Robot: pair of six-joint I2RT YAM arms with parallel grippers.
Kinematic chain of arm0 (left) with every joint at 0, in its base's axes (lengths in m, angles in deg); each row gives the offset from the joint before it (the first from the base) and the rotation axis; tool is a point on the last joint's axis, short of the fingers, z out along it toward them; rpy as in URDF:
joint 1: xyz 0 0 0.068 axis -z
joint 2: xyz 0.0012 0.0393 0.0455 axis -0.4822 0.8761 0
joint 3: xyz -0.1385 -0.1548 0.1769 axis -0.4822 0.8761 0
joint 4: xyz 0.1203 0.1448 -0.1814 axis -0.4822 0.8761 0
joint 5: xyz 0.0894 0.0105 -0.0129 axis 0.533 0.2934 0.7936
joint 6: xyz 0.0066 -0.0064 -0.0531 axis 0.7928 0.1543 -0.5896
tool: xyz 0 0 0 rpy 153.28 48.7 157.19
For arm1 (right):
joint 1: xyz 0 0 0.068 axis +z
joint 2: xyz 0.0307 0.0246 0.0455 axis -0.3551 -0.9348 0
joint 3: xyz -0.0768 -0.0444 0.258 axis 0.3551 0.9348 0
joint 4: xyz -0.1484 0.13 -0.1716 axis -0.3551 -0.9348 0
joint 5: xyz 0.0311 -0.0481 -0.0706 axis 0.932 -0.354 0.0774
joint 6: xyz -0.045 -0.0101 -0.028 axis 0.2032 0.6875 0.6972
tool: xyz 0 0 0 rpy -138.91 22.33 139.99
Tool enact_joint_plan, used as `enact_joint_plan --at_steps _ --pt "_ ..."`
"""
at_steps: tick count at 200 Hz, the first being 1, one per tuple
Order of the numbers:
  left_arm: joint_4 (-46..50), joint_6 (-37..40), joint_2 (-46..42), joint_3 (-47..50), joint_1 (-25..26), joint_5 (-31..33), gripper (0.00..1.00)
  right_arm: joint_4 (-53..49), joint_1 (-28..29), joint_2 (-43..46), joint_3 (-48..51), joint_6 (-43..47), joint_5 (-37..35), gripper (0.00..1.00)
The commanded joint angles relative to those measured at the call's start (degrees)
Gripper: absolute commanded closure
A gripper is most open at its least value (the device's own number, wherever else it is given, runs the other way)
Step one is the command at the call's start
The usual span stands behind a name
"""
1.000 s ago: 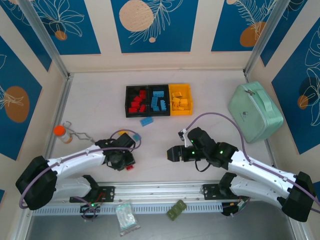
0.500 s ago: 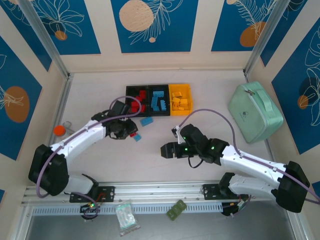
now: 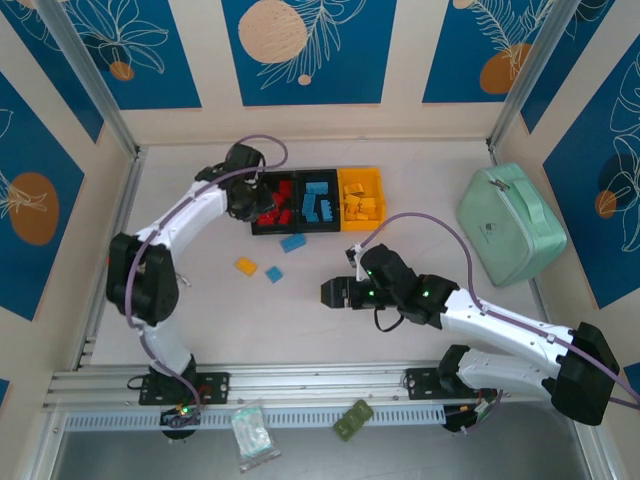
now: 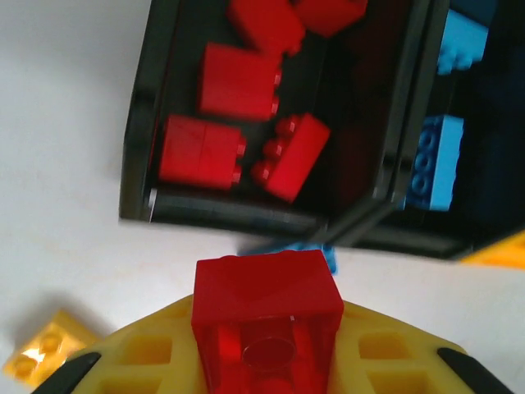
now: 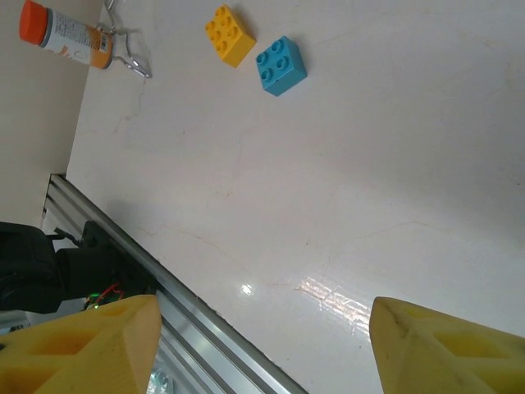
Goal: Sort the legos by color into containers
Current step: Place the lego in the container, then pick up the lego from the center of the table.
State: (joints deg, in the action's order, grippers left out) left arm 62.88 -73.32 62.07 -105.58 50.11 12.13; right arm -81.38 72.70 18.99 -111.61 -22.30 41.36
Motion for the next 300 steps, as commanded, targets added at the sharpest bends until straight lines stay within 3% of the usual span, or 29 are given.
enact_joint_plan --at_steps 1,64,118,145,168,196,243,300 --pt "4.5 3.0 5.7 -7.6 -0.9 2.7 0.73 -1.2 -0.1 1.3 -0.9 -1.0 -2.0 0.32" --pt "11.0 5.3 21.3 -27.5 -1.5 8.3 0.73 -2.6 -0.4 2.5 0.0 -1.7 -2.4 0.32" --pt "15.1 6.3 29.8 -38.5 -1.5 12.6 0.69 -3.1 -1.6 2.9 0.1 -1.2 -1.7 0.32" --pt "16.8 6.9 33.1 -42.7 -1.5 13.4 0.61 -3.2 -2.1 3.0 -0.1 -1.0 -1.2 0.32" --pt "17.8 7.0 34.2 -44.7 -1.4 13.1 0.49 -3.4 -2.4 3.0 -0.1 -0.9 -0.9 0.32" --pt "18.1 7.4 32.6 -44.6 -0.9 12.5 0.46 -2.8 -2.6 3.0 0.2 -0.8 -0.7 0.32" --pt "14.8 9.3 21.2 -34.3 0.8 9.2 0.46 -2.7 -2.7 2.8 0.6 -0.2 -0.5 0.32" --pt "5.5 10.5 -2.7 -3.4 1.4 5.4 0.42 -8.5 -2.8 5.7 -0.5 2.3 -2.7 0.31"
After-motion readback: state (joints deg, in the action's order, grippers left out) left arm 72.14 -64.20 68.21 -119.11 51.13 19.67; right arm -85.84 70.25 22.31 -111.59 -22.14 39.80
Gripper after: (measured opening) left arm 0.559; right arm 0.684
